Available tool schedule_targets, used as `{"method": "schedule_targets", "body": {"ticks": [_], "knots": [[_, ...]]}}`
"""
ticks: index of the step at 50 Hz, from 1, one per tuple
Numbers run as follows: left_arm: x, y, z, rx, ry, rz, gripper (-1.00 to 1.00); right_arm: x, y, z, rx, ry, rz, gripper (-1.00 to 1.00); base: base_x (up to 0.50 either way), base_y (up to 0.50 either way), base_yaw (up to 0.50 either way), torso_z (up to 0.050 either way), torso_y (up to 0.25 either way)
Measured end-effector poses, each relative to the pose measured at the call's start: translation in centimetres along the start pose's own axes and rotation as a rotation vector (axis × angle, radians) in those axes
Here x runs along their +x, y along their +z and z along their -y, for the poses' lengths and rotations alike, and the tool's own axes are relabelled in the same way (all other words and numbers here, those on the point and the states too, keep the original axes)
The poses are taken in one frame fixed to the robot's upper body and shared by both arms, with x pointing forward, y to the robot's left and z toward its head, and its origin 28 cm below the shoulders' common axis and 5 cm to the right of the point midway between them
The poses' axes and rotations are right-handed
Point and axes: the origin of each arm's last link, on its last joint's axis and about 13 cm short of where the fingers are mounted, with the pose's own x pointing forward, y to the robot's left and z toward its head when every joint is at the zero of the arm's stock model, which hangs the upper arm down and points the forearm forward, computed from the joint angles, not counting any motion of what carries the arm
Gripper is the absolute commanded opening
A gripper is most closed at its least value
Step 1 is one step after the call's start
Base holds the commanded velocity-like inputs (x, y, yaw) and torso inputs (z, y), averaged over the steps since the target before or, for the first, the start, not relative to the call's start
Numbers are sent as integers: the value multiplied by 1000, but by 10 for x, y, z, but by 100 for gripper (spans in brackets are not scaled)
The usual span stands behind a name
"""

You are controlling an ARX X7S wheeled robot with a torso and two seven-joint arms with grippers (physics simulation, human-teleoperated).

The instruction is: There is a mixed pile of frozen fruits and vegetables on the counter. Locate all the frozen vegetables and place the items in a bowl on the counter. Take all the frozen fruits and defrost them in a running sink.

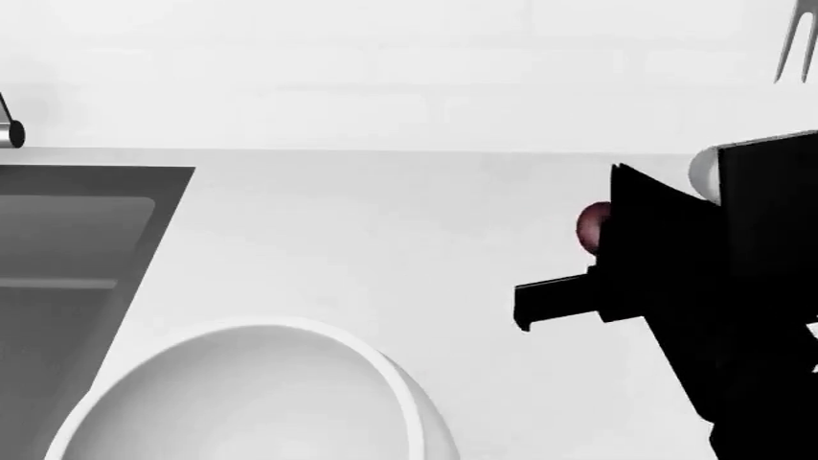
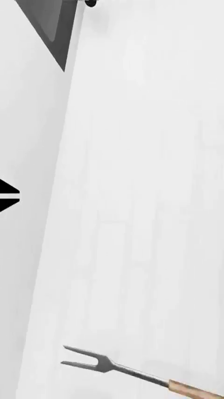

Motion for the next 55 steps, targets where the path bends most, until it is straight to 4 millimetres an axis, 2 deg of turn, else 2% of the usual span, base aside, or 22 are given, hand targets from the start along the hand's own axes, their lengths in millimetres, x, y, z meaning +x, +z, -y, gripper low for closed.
{"method": "schedule_targets", "body": {"ticks": [10, 20, 38, 55], "knots": [[-1, 3, 4, 4, -15, 8, 100, -30, -3, 10, -30, -66, 85, -100, -5, 0, 0, 0, 0], [-4, 5, 6, 5, -20, 13, 100, -45, -6, 13, -68, -107, 119, -100, -496, 0, 0, 0, 0], [-8, 3, 6, 4, -21, 12, 100, -54, -8, 15, -107, -155, 124, -100, -500, 23, 0, 0, 0], [-7, 1, 7, 2, -18, 11, 100, -55, -13, 14, -129, -187, 121, -100, -88, 500, 0, 0, 0]]}}
